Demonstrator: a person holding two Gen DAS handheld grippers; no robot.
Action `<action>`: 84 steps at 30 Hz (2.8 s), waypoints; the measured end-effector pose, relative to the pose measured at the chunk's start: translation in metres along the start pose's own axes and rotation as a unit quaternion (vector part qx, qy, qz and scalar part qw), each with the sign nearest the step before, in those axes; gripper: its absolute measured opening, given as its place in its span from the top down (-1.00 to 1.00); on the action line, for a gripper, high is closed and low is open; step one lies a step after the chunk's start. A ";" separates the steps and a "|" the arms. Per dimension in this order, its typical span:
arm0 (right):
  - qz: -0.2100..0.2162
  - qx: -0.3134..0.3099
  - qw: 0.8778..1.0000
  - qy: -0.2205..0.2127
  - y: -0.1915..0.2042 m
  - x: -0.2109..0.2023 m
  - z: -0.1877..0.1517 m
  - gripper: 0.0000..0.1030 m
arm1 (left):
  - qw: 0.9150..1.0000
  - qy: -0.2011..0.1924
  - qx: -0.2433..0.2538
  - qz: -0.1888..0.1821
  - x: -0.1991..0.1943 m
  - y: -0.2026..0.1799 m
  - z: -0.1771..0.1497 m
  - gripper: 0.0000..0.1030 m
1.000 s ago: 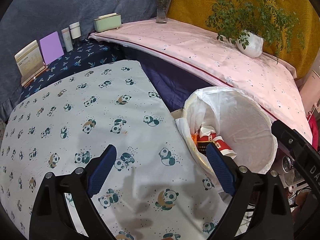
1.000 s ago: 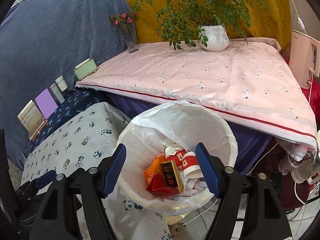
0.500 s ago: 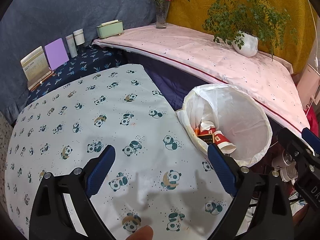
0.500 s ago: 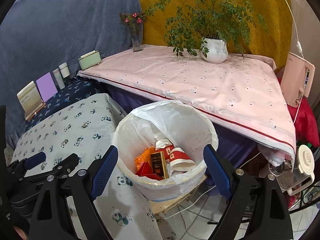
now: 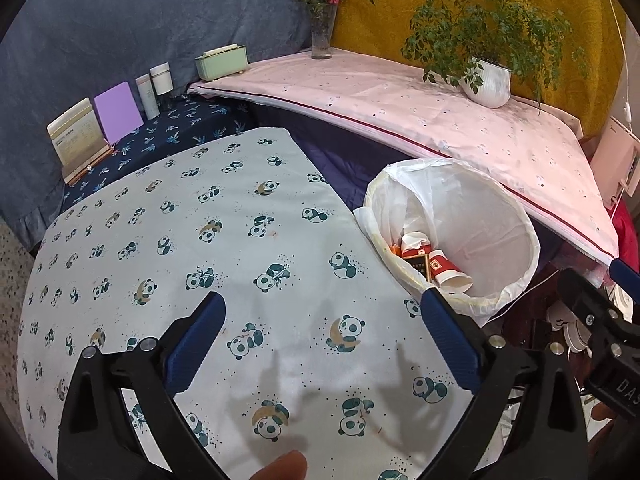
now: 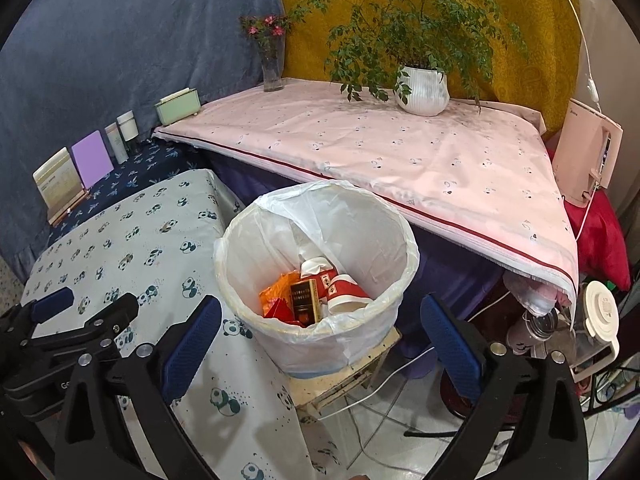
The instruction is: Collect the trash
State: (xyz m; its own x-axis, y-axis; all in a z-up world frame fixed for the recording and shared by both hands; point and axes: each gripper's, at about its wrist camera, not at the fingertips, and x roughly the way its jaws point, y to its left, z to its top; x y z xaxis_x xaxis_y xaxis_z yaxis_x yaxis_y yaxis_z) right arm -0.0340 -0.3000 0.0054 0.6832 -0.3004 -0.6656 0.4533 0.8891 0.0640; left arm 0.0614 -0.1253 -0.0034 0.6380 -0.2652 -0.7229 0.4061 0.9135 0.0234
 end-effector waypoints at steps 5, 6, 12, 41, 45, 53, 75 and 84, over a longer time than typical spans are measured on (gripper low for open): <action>-0.007 -0.012 1.000 -0.005 0.003 -0.003 -0.005 -0.87 | 1.000 0.004 0.001 -0.002 -0.001 -0.001 -0.004 -0.82; -0.005 -0.012 1.000 -0.005 0.003 -0.003 -0.005 -0.87 | 1.000 0.004 0.001 -0.002 -0.001 -0.002 -0.005 -0.82; -0.008 -0.023 1.000 -0.004 0.002 -0.002 -0.011 -0.87 | 1.000 0.007 0.001 -0.002 -0.001 -0.003 -0.009 -0.83; -0.015 -0.033 0.999 0.004 0.003 -0.001 -0.024 -0.87 | 1.000 0.013 -0.003 0.006 -0.001 -0.006 -0.021 -0.83; -0.016 -0.033 0.999 0.005 0.003 -0.001 -0.024 -0.87 | 1.000 0.012 -0.001 0.007 -0.001 -0.007 -0.021 -0.83; -0.016 -0.031 0.999 0.005 0.001 0.000 -0.026 -0.87 | 1.000 0.009 0.002 0.007 -0.001 -0.010 -0.019 -0.83; -0.015 -0.028 0.999 0.005 -0.001 0.002 -0.026 -0.87 | 1.000 0.004 0.009 0.011 -0.002 -0.015 -0.018 -0.83; -0.015 -0.029 0.999 0.006 -0.001 0.002 -0.026 -0.87 | 1.000 0.000 0.013 0.021 -0.002 -0.019 -0.020 -0.82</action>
State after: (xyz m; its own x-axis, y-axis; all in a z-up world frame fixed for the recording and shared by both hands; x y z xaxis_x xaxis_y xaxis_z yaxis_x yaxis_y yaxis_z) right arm -0.0478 -0.2926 -0.0156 0.6633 -0.3235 -0.6748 0.4396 0.8982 0.0016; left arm 0.0397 -0.1357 -0.0157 0.6546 -0.2273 -0.7210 0.3967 0.9151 0.0717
